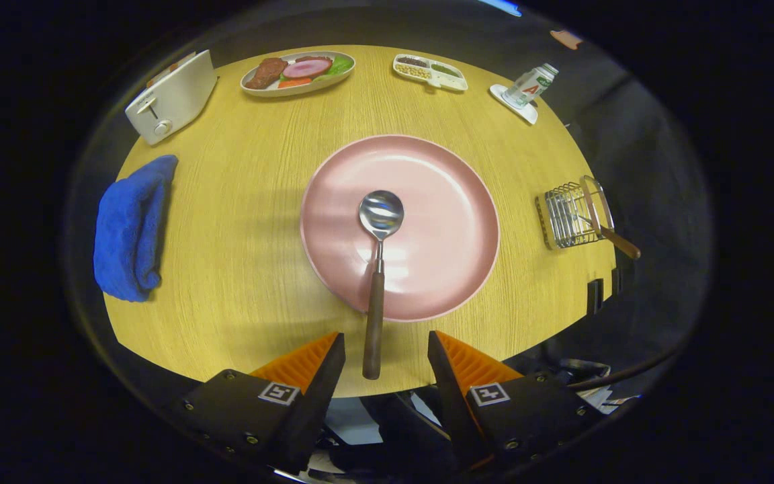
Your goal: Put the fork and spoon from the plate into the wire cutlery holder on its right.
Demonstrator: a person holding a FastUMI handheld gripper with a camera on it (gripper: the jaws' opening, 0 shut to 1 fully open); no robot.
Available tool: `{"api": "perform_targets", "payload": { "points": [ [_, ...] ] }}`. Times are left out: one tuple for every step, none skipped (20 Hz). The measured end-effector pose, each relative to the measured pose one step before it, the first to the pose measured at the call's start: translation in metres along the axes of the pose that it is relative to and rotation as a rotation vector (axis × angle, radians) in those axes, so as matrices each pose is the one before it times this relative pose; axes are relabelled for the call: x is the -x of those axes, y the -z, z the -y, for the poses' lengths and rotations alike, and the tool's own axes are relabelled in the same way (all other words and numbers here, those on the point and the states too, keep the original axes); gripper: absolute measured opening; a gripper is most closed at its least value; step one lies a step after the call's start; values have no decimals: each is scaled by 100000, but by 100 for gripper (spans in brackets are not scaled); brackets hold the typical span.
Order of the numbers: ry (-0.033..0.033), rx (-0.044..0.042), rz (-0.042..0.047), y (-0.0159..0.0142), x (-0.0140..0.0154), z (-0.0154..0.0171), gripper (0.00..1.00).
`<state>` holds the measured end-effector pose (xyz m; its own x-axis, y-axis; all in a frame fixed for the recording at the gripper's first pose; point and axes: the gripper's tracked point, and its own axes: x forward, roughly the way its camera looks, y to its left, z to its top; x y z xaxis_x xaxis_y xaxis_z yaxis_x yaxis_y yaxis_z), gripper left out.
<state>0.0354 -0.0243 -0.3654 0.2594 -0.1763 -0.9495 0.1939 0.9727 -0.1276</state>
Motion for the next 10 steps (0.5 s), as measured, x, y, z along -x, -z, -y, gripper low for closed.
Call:
{"api": "perform_targets", "payload": {
  "points": [
    [-1096, -367, -747, 142, -452, -158, 77],
    [-1783, -731, -580, 54, -268, -324, 77],
    [-1936, -1287, -312, 152, -372, -299, 77],
    [-1467, -1154, -303, 20, -227, -226, 73],
    [201, -211, -766, -21, -149, 98, 72],
    [-388, 162, -532, 143, -312, 64, 68],
    [-287, 521, 230, -126, 100, -48, 66],
    [-1345, 943, -429, 245, -473, -25, 49],
    [198, 1706, -1669, 214, -260, 95, 37],
    [1190, 1407, -1178, 171, -171, 241, 31]
  ]
}}
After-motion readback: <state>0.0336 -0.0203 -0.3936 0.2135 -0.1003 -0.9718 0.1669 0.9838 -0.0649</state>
